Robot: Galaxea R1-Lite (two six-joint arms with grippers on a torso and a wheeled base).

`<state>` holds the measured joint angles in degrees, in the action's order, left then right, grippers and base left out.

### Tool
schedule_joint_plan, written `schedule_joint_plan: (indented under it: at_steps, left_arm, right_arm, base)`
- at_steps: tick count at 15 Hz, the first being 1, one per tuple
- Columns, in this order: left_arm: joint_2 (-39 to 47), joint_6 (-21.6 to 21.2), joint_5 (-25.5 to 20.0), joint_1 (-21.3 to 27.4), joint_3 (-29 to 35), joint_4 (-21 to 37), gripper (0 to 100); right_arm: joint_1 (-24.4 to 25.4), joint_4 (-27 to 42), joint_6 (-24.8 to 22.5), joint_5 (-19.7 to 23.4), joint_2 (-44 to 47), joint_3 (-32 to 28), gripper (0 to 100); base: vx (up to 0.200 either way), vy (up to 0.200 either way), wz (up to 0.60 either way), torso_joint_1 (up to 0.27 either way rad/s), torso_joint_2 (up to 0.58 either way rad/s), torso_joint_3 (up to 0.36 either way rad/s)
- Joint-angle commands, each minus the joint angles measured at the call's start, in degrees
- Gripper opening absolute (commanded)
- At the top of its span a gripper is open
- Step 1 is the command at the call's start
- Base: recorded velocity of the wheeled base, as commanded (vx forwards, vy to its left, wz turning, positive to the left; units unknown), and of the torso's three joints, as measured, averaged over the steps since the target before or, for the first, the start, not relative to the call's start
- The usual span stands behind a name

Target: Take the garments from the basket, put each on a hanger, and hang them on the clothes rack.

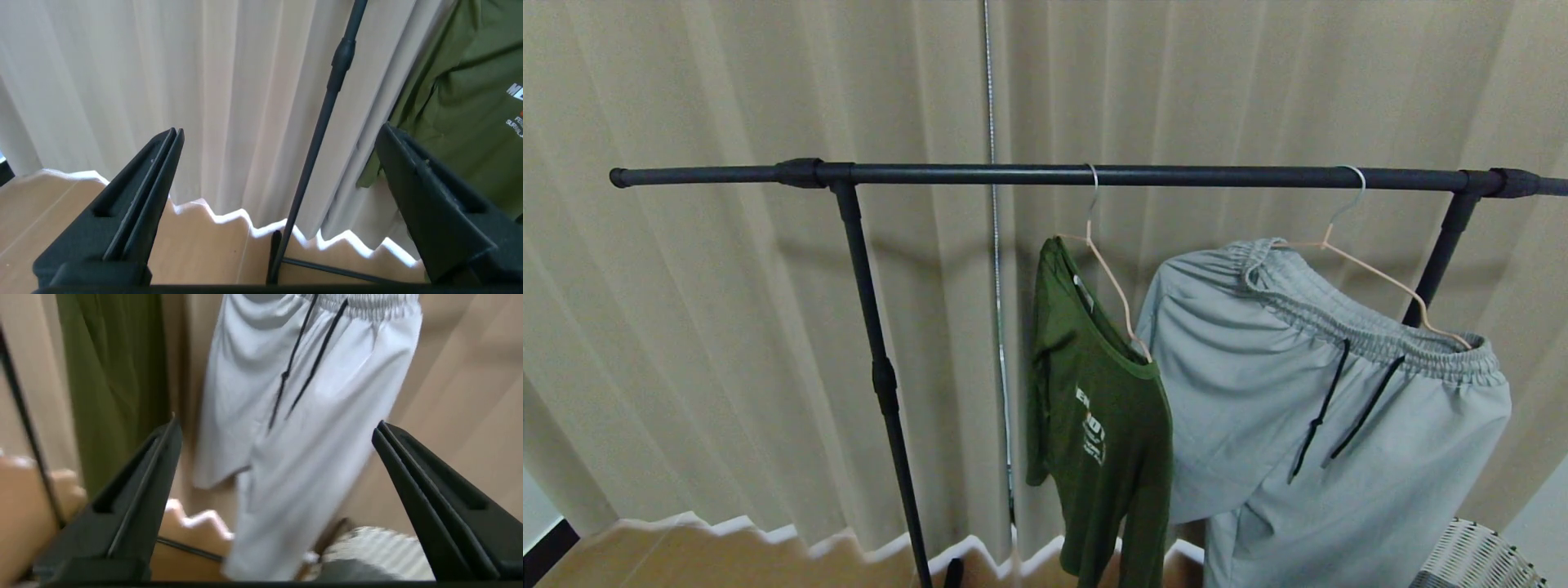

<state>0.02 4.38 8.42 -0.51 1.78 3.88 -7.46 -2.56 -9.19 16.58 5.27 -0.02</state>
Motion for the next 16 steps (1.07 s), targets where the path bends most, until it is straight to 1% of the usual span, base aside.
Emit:
schedule_joint_plan:
  at_steps: [1,3,10,11,12,13,14,15,16]
  left_arm:
    - [-0.02,0.02,0.01,-0.02,-0.02,-0.01,100]
    - [-0.02,0.02,0.01,-0.02,-0.02,-0.01,100]
    - [-0.02,0.02,0.01,-0.02,-0.02,-0.01,100]
    - [-0.02,0.02,0.01,-0.02,-0.02,-0.10,100]
    - [-0.02,0.02,0.01,-0.02,-0.02,-0.01,100]
    - [-0.02,0.02,0.01,-0.02,-0.02,-0.01,100]
    - [-0.02,0.02,0.01,-0.02,-0.02,-0.01,100]
    - [-0.02,0.02,0.01,-0.02,-0.02,-0.01,100]
    - [-0.02,0.02,0.01,-0.02,-0.02,-0.01,100]
  right_arm:
    - [-0.01,0.01,-3.29,-0.14,0.18,0.02,100]
    - [-0.01,0.01,-3.82,-0.06,0.18,0.02,100]
    - [-0.01,-0.16,-3.03,-0.14,0.18,0.02,100]
    - [-0.01,-0.25,-1.36,-0.32,0.18,0.02,100]
    - [-0.01,-0.25,1.28,-0.85,0.18,0.02,100]
    - [-0.01,-0.16,6.91,-1.20,0.18,0.02,100]
    - [-0.01,-0.34,10.51,-1.29,0.18,0.02,100]
    - [-0.01,-0.60,15.43,-1.37,0.18,0.02,100]
    - [-0.01,-0.69,15.96,-1.37,0.18,0.02,100]
  base:
    - [0.000,0.000,0.00,0.000,0.00,0.000]
    - [0.000,0.000,0.00,0.000,0.00,0.000]
    - [0.000,0.000,0.00,0.000,0.00,0.000]
    - [0.000,0.000,0.00,0.000,0.00,0.000]
    - [0.000,0.000,0.00,0.000,0.00,0.000]
    - [0.000,0.000,0.00,0.000,0.00,0.000]
    - [0.000,0.000,0.00,0.000,0.00,0.000]
    - [0.000,0.000,0.00,0.000,0.00,0.000]
    - [0.000,0.000,0.00,0.000,0.00,0.000]
